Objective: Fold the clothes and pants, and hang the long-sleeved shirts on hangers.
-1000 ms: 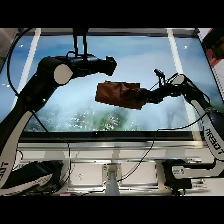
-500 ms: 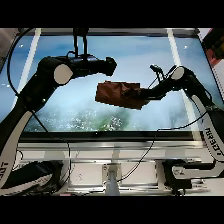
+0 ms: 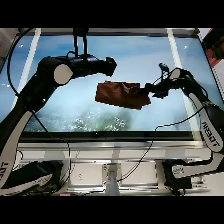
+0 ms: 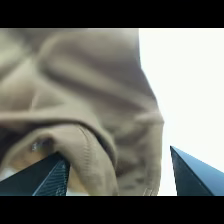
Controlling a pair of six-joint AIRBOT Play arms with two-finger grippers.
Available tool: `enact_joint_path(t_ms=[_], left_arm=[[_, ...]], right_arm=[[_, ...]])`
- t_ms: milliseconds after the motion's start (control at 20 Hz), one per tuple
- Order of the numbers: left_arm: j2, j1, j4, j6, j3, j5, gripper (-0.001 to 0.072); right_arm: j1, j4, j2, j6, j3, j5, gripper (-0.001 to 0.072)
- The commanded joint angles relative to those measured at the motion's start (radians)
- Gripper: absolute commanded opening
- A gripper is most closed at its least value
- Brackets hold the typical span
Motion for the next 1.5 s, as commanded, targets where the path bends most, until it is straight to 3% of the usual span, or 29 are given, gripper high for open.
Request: enact_joint_path(t_ms=[0,50,150,500,750,800,900,1050,1200,1450], left_arm=[[0.001,0.0,0.0,0.0,0.001,0.0,0.0682],[0.001,0.0,0.0,0.0,0.001,0.0,0.0683],[0.001,0.0,0.0,0.0,0.001,0.0,0.0682],[0.001,0.0,0.0,0.0,0.001,0.0,0.0683],[0.001,0.0,0.0,0.0,0.001,0.0,0.0683],[0.001,0.0,0.0,0.0,0.001,0.0,0.0683],[0.001,0.0,0.001,0.001,0.001,-0.001,0.0682],[0.001,0.002,0.002,0.004,0.001,-0.003,0.0683],[0.003,0.002,0.032,0.005,0.001,-0.003,0.0683],[0.056,0.023,0.087,0.004,0.001,-0.002,0.0683]], right_arm=[[-0.149,0.33,-0.059,-0.113,0.003,0.093,0.0685],[-0.171,0.404,-0.089,-0.187,0.003,0.175,0.0686],[-0.17,0.392,-0.138,-0.23,-0.002,0.248,0.0703],[-0.025,0.426,-0.189,-0.241,-0.048,0.11,0.0697],[0.142,0.61,-0.219,-0.242,-0.048,-0.082,0.0683],[0.169,0.617,-0.219,-0.243,-0.044,-0.13,0.065],[0.212,0.621,-0.219,-0.241,-0.037,-0.216,0.048],[0.235,0.628,-0.218,-0.242,-0.027,-0.261,0.0023],[0.216,0.602,-0.197,-0.246,0.012,-0.272,0.0011],[0.064,0.396,-0.05,-0.239,0.084,-0.272,0.0011]])
